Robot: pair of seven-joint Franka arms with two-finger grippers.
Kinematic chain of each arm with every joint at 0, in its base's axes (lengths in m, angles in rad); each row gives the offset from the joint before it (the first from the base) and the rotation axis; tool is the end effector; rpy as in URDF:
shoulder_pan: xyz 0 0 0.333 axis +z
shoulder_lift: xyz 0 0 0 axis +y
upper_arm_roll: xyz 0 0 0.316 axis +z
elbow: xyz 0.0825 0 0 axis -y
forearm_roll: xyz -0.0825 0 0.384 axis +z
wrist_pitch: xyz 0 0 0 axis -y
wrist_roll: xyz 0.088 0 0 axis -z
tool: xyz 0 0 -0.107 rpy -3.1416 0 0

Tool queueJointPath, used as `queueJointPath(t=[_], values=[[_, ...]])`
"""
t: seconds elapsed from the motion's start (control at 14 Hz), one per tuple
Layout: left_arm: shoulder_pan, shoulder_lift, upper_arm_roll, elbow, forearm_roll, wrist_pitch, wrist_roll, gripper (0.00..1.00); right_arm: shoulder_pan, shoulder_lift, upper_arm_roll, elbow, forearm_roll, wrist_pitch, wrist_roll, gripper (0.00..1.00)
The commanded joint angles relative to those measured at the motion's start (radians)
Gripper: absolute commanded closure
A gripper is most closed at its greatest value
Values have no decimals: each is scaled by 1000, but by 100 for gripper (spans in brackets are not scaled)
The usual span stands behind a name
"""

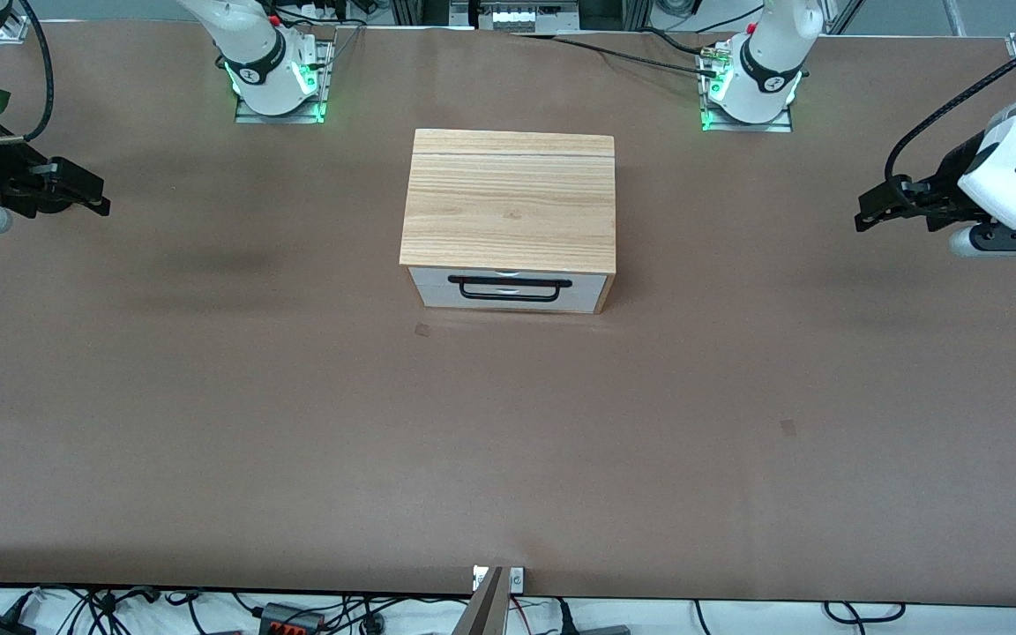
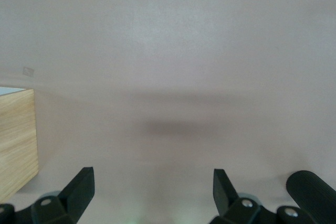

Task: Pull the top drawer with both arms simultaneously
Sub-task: 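Raise both grippers from rest toward the wooden box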

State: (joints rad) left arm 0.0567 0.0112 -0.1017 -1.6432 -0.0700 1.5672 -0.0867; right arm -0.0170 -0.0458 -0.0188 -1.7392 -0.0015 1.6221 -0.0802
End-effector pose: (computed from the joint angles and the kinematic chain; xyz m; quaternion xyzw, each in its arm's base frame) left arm 0.5531 -0.0321 0.5842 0.9982 0.0222 -0.0458 0.0326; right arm 0.5390 -0.0197 0.5744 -0.9991 -0.0223 0.0356 0.0017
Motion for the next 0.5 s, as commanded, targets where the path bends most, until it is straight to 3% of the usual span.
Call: queueJointPath(t=[0.0,0.21,0.43], values=[[-12,0,8,13,18,-16,8,0,-4,7,7,21,1,-14,-1,0],[-12,10,-3,26,19,-15,-2,0,-4,7,7,21,1,-31,0,0],[-18,88,-6,103,7,-15,-4,0,3,32,10,21,1,-40,0,0]])
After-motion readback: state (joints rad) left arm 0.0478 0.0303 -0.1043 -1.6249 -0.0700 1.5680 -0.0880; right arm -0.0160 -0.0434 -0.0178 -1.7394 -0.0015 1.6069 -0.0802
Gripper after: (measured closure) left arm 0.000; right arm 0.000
